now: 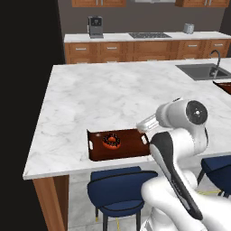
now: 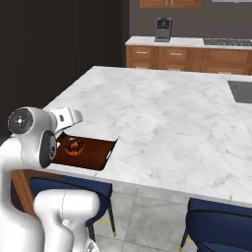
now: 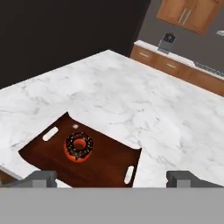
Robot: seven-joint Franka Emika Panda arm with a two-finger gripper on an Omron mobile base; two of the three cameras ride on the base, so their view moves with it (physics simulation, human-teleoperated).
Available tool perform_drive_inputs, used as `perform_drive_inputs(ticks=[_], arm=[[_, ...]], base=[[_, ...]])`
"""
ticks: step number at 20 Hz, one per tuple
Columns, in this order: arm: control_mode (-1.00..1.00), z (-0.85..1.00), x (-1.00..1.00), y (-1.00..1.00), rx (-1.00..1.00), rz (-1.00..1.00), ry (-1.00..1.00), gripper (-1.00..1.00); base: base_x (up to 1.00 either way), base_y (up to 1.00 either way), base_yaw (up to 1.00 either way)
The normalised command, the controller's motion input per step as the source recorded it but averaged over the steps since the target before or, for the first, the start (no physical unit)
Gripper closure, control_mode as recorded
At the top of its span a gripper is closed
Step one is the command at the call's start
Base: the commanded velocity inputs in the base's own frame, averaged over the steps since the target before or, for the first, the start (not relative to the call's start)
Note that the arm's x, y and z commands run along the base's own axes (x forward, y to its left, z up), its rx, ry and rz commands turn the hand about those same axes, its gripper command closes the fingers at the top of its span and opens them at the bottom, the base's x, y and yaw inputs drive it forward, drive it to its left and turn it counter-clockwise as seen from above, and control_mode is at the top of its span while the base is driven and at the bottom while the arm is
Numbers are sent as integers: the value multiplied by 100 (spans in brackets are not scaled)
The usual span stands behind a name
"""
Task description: Take the cake and donut from the fridge and place them on the empty tray on the dining counter.
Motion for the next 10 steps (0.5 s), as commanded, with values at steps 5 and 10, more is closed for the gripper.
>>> perform_drive_inputs(ticks=[5, 10], arm=[[-100, 100, -81, -43, 20, -1, -8, -100], [-100, 29, -100, -41, 7, -7, -16, -100]], base=[[0, 0, 0], [0, 0, 0]])
